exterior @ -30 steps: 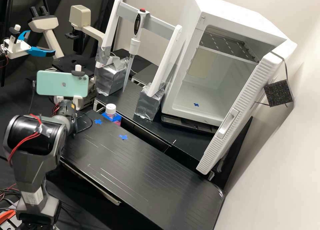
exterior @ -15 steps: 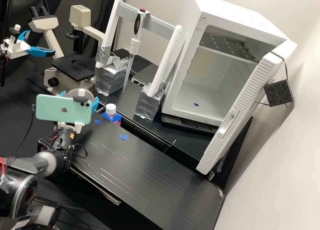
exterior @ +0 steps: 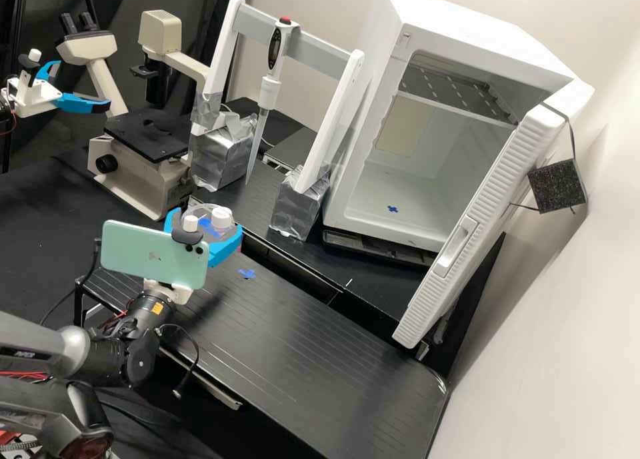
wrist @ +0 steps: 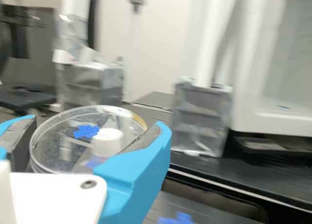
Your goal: Move the petri dish to the bench
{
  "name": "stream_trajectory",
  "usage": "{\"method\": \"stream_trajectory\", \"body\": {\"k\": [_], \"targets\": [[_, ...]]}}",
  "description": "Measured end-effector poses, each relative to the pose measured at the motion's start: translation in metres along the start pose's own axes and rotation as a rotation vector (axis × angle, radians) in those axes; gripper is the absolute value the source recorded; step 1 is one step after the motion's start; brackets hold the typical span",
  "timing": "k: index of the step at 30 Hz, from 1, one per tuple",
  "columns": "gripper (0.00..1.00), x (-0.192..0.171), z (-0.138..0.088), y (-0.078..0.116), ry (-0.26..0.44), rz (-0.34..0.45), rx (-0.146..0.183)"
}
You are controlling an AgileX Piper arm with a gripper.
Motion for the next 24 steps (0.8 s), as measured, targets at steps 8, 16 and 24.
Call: {"method": "stream_trajectory", "body": {"k": [8, 16, 24], "targets": [[0.00, -0.006, 0.029, 0.005, -0.159, 0.008, 0.040], [0.00, -0.009, 0.049, 0.005, -0.242, 0.006, 0.058], [1.00, -0.010, 0.052, 0.006, -0.249, 0.014, 0.044]]}}
